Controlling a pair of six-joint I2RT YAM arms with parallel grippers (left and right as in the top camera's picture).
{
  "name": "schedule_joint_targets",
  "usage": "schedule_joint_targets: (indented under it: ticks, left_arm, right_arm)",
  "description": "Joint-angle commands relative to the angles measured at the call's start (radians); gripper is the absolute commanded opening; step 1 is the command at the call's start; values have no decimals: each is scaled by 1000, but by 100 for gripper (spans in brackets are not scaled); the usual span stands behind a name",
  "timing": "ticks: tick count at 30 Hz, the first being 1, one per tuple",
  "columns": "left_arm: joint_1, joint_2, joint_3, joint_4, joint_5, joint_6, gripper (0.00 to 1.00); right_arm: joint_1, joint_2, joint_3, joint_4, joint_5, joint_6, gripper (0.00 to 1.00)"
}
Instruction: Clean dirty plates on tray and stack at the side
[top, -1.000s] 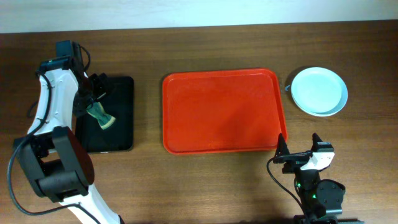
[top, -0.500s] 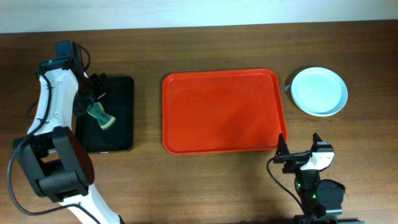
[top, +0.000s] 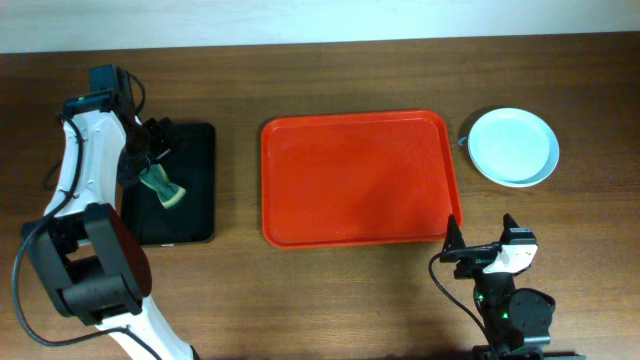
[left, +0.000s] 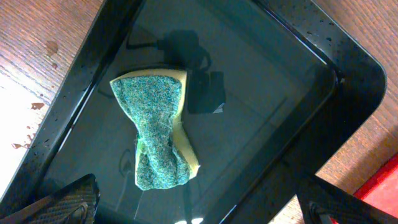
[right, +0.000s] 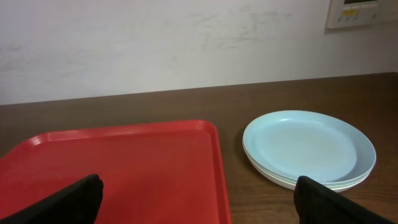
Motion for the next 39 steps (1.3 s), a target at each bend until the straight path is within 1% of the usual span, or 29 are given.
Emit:
schedule_joint_targets:
  ticks: [1, 7, 12, 14, 17, 19, 21, 22, 23, 27, 28, 29, 31, 34, 37, 39]
  left_arm:
    - [0, -39, 12, -1, 4, 16, 99]
    - [-3, -219, 12, -1, 2, 16, 99]
    - [-1, -441, 8, 3, -42, 16, 99]
    - [-1, -505, -4, 12, -42, 17, 99]
    - [-12, -629, -85, 69, -41, 105, 99]
    - [-38, -735, -198, 162, -40, 165, 99]
    - [-80, -858, -348, 280, -33, 237, 99]
    - [-110, -942, -464, 376, -8, 300, 99]
    - [-126, -986, -522, 427, 13, 340, 99]
    - [-179, -1260, -854, 714, 168, 583, 99]
    - [-179, -1330, -921, 758, 176, 621, 99]
    - [-179, -1450, -1018, 803, 175, 661, 99]
    - [-179, -1544, -1081, 805, 171, 687, 99]
    - [-179, -1637, -1142, 805, 154, 686, 99]
    - [-179, -1675, -1212, 820, 144, 685, 99]
    - [-179, -1709, -1266, 837, 101, 677, 99]
  right_arm:
    - [8, -10, -5, -7, 16, 0, 99]
    - [8, -10, -5, -7, 16, 0, 98]
    - [8, -10, -5, -7, 16, 0, 99]
    - [8, -10, -5, -7, 16, 0, 98]
    - [8, -10, -5, -7, 16, 0, 98]
    - [8, -10, -5, -7, 16, 0, 98]
    - [8, -10, -5, -7, 16, 0, 98]
    - [8, -10, -5, -7, 16, 0, 98]
    - [8, -10, -5, -7, 16, 0, 98]
    - [8, -10, -5, -7, 16, 0, 98]
    - [8, -10, -5, -7, 16, 0, 98]
    - [8, -10, -5, -7, 16, 0, 98]
    - [8, -10, -5, -7, 16, 0, 98]
    - [8, -10, -5, -7, 16, 0, 98]
    - [8, -10, -5, -7, 16, 0, 98]
    - [8, -10, -5, -7, 16, 0, 98]
